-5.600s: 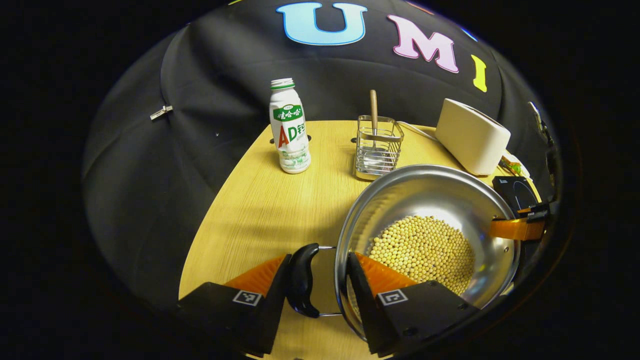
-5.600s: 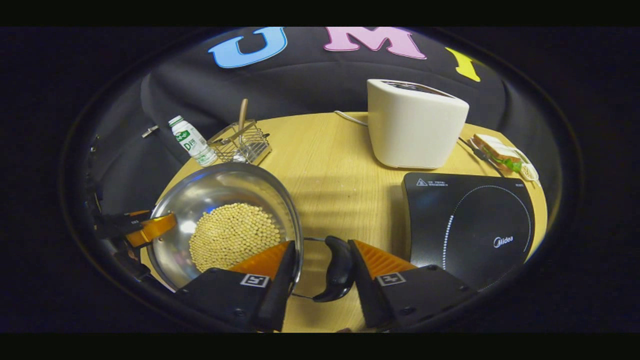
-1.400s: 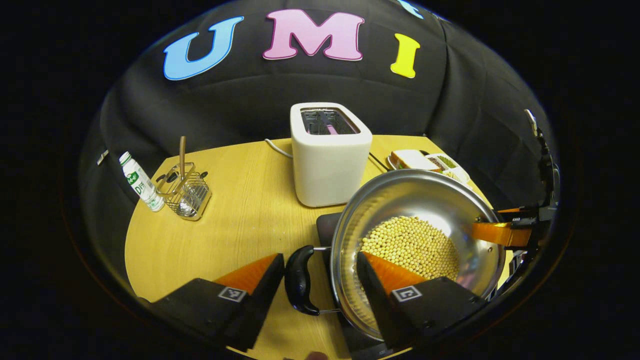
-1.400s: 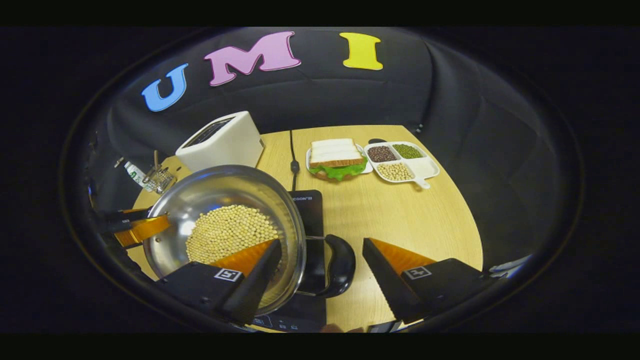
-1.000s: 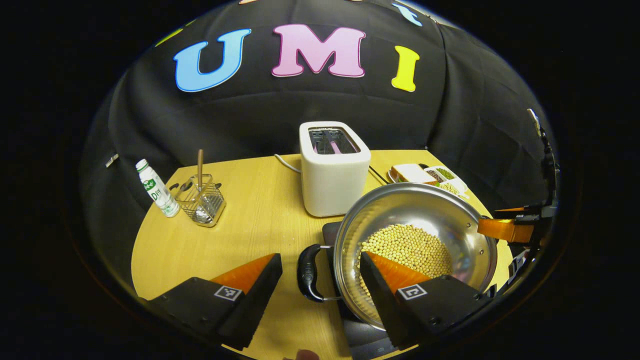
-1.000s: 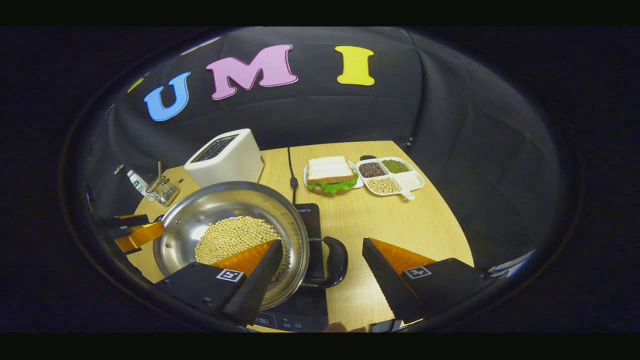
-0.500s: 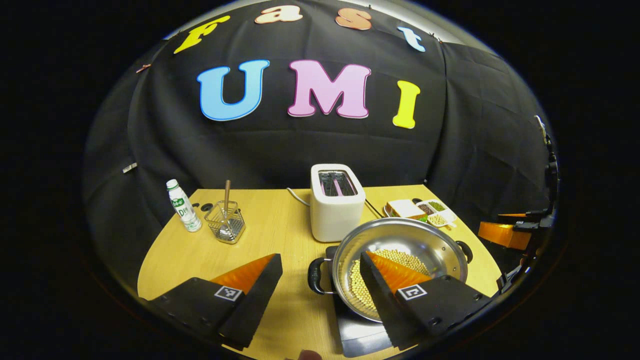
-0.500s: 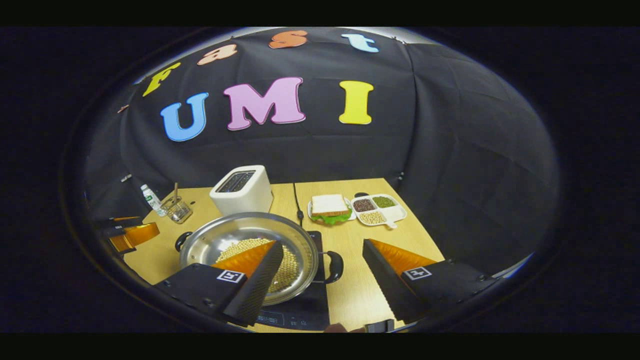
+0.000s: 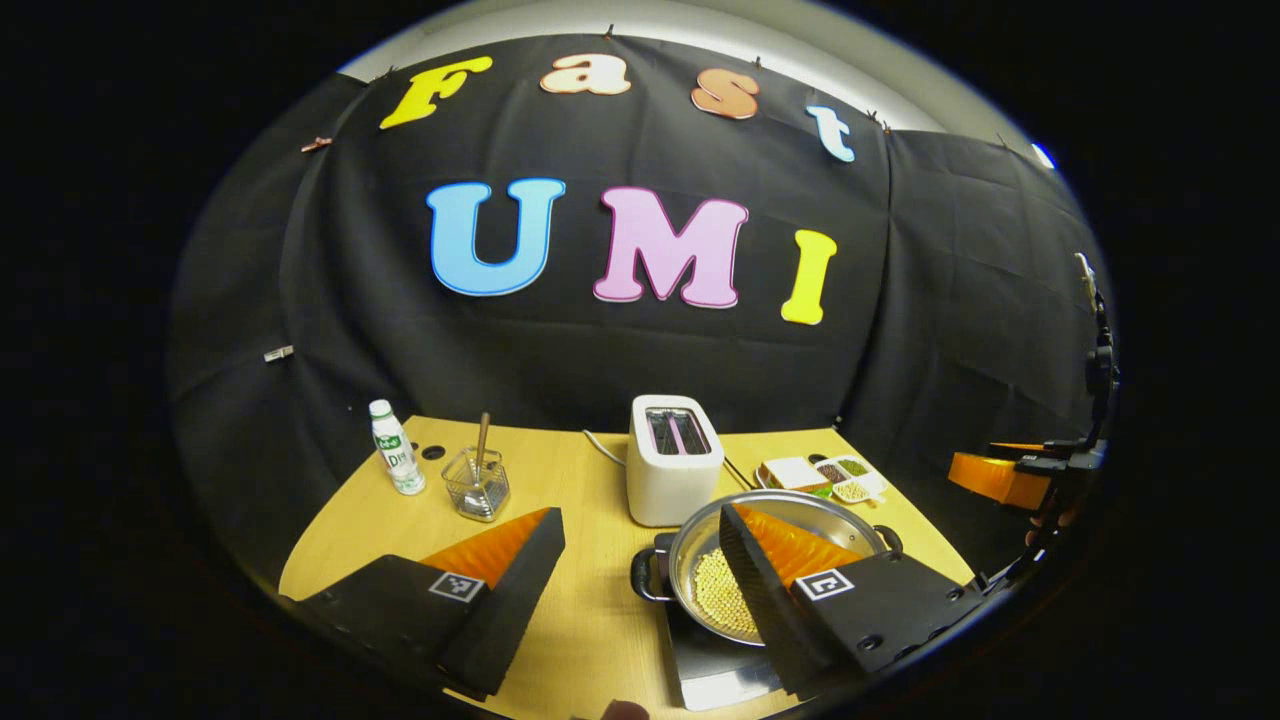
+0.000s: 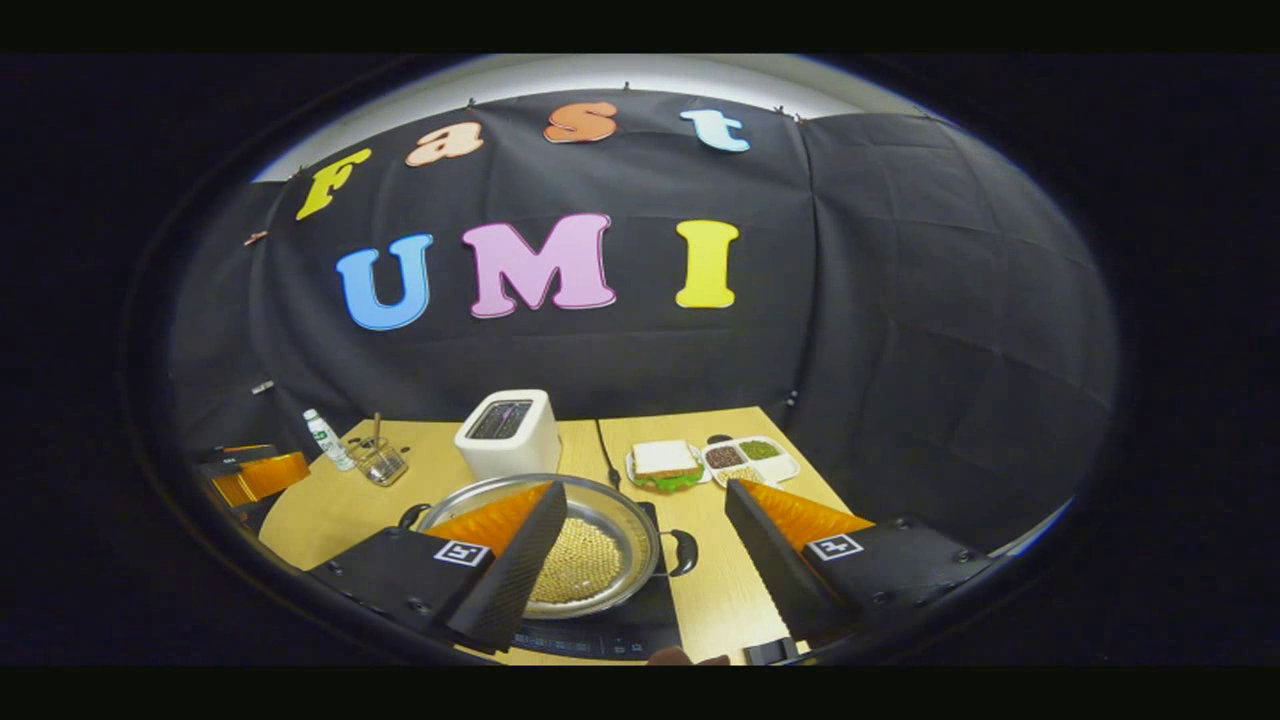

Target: First push the handle of the pot to place it horizontally, then grasp the pot with both hands and set it on the induction cooktop.

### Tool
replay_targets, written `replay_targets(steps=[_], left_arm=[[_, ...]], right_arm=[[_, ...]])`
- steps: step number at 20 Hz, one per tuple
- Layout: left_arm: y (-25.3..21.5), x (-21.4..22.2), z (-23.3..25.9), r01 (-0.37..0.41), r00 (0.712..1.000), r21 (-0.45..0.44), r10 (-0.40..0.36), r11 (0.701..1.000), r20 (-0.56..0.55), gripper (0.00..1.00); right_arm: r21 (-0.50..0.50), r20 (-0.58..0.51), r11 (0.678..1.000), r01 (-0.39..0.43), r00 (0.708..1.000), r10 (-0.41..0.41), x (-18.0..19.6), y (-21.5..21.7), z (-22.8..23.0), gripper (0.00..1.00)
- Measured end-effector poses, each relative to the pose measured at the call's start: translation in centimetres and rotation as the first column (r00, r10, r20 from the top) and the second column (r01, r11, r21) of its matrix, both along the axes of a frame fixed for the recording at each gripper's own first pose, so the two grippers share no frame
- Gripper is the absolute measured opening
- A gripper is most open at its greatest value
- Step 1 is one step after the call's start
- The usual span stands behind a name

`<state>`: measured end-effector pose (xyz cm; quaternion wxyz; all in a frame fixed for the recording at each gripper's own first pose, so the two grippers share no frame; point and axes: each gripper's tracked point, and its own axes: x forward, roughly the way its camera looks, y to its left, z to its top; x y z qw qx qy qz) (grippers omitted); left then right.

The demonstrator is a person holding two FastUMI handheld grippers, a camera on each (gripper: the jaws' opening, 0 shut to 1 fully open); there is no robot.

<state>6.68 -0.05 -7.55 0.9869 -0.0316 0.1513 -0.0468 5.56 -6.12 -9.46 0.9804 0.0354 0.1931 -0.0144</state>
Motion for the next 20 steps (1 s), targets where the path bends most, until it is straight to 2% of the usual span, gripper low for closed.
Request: replay_targets(steps=[6, 10, 20], left_arm=[[1.7, -2.2, 5.1, -0.015, 0.989, 0.051, 0.008, 0.999, 0.149, 0.96], [1.1, -3.8, 7.2, -0.007, 0.972, 0.066, -0.008, 0.998, 0.234, 0.96], [-0.1, -4.9, 6.8, 0.005, 0.975, 0.046, -0.015, 0.999, 0.223, 0.96]], right_arm=[[-0.013, 0.144, 1.0, 0.003, 0.99, -0.002, -1.7, 1.9, 5.2, 0.99], [-0.048, 0.222, 0.999, 0.004, 0.975, 0.007, -3.4, 3.2, 7.4, 0.99], [-0.065, 0.238, 0.998, -0.005, 0.971, 0.02, -4.6, 4.7, 7.7, 0.98]])
